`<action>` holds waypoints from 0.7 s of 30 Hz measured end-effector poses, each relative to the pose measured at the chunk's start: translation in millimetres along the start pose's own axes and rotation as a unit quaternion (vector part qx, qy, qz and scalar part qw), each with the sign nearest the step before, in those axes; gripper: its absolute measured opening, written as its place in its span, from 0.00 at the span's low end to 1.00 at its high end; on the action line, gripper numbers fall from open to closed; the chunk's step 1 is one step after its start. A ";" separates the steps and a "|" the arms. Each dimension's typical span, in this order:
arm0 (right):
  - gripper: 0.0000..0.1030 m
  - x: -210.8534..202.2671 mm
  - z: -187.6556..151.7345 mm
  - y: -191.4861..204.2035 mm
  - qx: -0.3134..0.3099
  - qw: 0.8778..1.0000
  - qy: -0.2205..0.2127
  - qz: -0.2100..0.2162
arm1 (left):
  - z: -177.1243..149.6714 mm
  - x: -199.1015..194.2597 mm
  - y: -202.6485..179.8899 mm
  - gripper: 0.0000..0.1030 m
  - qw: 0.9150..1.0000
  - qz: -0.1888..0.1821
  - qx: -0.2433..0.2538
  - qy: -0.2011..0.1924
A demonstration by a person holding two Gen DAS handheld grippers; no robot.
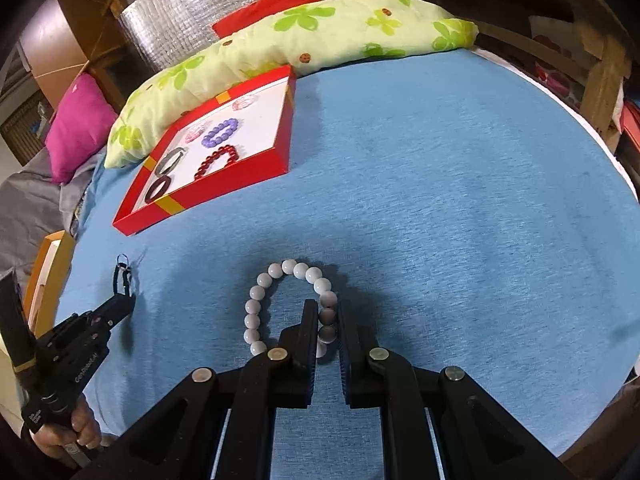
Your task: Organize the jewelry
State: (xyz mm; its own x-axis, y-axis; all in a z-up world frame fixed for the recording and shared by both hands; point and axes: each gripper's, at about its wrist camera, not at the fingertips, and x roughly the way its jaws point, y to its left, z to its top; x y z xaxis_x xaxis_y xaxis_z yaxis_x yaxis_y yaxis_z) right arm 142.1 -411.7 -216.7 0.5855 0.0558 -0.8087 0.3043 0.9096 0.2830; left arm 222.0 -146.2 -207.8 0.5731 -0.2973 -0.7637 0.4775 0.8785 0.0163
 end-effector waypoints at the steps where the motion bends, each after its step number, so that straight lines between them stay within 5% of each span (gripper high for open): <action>1: 0.10 0.3 -1.1 1.7 -0.002 1.000 0.000 0.001 | 0.0 -0.4 0.7 0.09 1.000 0.001 -0.003 -0.001; 21: 0.10 15.2 19.2 22.9 0.012 0.999 -0.002 0.043 | 7.0 -9.5 22.3 0.09 0.999 -0.034 -0.021 -0.022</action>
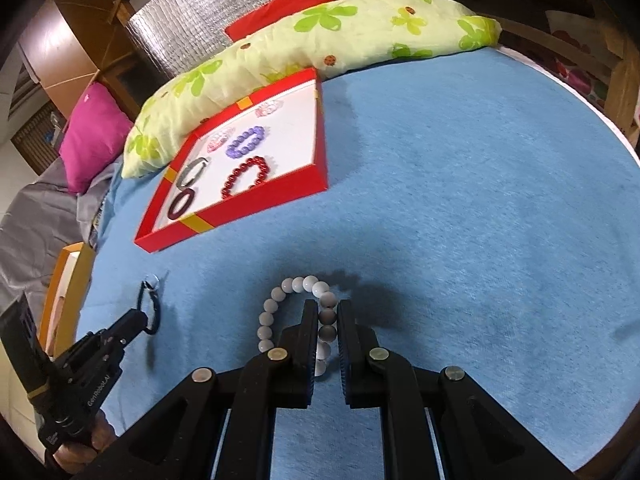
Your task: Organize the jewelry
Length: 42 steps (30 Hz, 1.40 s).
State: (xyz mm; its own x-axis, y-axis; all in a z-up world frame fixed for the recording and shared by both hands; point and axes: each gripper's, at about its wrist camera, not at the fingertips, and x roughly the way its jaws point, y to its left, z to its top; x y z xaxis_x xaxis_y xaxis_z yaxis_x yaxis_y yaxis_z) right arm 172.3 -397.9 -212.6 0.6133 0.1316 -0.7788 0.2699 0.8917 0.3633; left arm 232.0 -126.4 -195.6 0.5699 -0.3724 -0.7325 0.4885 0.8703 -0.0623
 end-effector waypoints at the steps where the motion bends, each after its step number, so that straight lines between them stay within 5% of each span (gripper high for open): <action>1: 0.10 1.6 1.1 2.8 -0.002 1.000 0.000 0.000 | 1.1 -0.3 3.4 0.09 1.000 -0.006 -0.005 0.000; 9: 0.10 15.0 4.4 21.3 -0.015 1.000 0.013 0.011 | 5.0 1.4 17.3 0.11 0.999 -0.029 -0.023 0.018; 14: 0.13 20.8 4.3 26.2 -0.021 0.999 0.025 0.008 | 4.5 -1.2 19.9 0.53 0.999 -0.030 -0.026 0.023; 22: 0.13 18.6 7.0 18.0 -0.006 1.000 0.027 -0.001 | 0.4 3.1 16.6 0.58 0.997 -0.052 -0.034 0.042; 28: 0.32 18.3 3.1 17.2 -0.011 0.999 0.035 0.008 | 3.5 15.2 5.2 0.58 0.998 -0.037 -0.023 0.041; 34: 0.30 20.2 -8.2 33.0 -0.076 0.997 0.030 -0.007 | 5.1 25.5 10.6 0.20 0.999 -0.017 -0.033 0.039; 35: 0.13 20.5 -10.5 36.3 -0.091 0.995 0.027 -0.015 | 5.3 25.9 14.2 0.14 0.998 -0.019 -0.042 0.039; 42: 0.10 11.3 -13.2 43.2 -0.124 0.992 -0.001 -0.033 | 7.3 21.6 27.2 0.05 0.997 -0.018 -0.066 0.028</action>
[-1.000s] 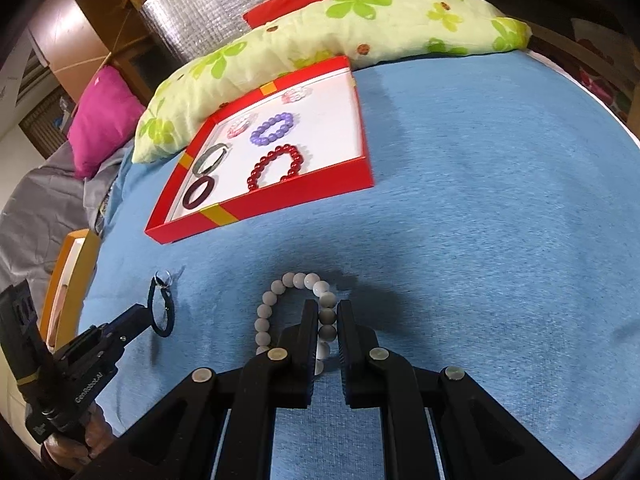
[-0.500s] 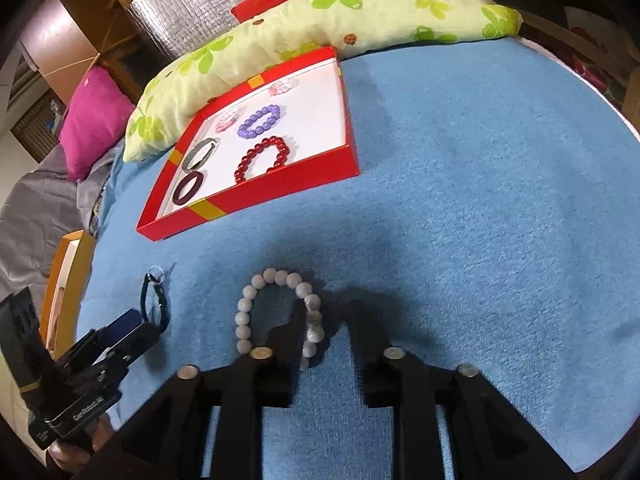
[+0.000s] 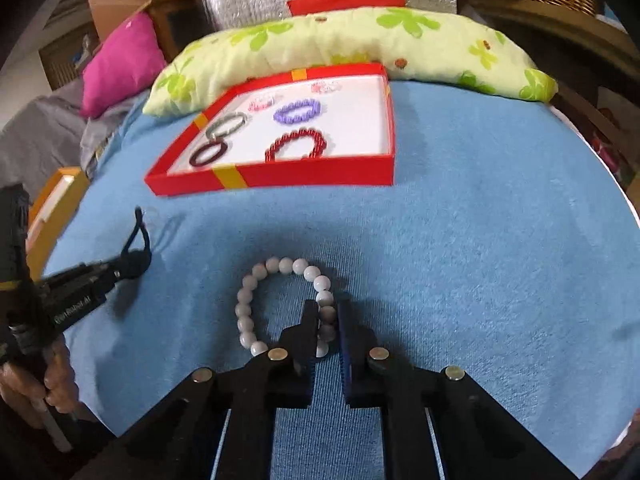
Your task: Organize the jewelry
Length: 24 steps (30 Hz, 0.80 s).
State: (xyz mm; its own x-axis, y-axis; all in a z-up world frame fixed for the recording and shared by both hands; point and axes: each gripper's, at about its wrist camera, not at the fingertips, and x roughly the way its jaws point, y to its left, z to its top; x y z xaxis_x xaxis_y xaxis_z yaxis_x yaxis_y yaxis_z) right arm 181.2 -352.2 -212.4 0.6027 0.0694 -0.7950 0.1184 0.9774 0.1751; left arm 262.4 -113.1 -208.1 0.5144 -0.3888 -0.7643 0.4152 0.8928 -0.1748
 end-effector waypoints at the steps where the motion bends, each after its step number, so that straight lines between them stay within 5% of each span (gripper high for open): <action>1: 0.10 -2.9 1.8 -3.6 0.008 1.000 -0.004 0.005 | 1.2 -2.6 0.8 0.05 1.000 -0.003 -0.002 -0.005; 14: 0.10 -29.4 22.1 -38.7 0.126 0.986 -0.059 0.093 | 9.9 -34.1 -31.8 0.05 0.998 -0.036 0.040 -0.039; 24: 0.10 -37.4 23.4 -24.0 0.120 0.983 -0.083 0.113 | 15.2 -41.9 -39.2 0.05 0.998 -0.024 0.040 -0.047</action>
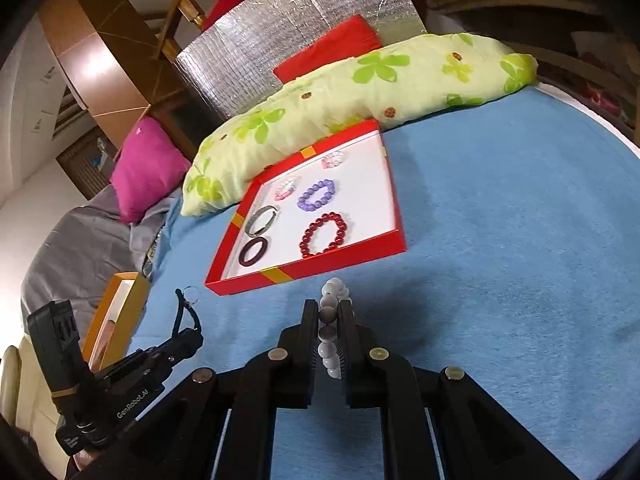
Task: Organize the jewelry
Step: 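Lift the pearl bracelet with the right tool while the left tool carries the hair tie toward the box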
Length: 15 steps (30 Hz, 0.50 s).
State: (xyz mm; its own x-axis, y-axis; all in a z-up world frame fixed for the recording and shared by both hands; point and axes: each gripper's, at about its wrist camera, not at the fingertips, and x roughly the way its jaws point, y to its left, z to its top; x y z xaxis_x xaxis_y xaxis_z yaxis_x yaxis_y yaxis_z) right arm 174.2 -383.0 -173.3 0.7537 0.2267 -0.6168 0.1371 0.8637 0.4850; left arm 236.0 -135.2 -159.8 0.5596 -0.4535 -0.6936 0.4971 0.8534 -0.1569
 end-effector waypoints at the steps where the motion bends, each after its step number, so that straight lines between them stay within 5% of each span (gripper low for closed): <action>1: 0.10 0.4 -0.1 1.0 -0.001 1.000 -0.001 0.000 | 0.7 -0.9 -1.0 0.05 1.000 0.001 0.001 -0.002; 15: 0.10 2.6 -2.2 7.6 -0.001 1.000 -0.007 0.000 | 2.4 -3.3 -3.6 0.05 1.000 0.009 0.002 -0.006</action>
State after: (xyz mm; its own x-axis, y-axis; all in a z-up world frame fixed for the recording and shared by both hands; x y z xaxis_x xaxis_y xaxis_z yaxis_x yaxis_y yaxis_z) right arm 175.8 -374.8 -172.6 0.7631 0.2208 -0.6074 0.1349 0.8647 0.4838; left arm 233.9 -137.4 -155.2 0.5764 -0.4415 -0.6876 0.4897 0.8603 -0.1419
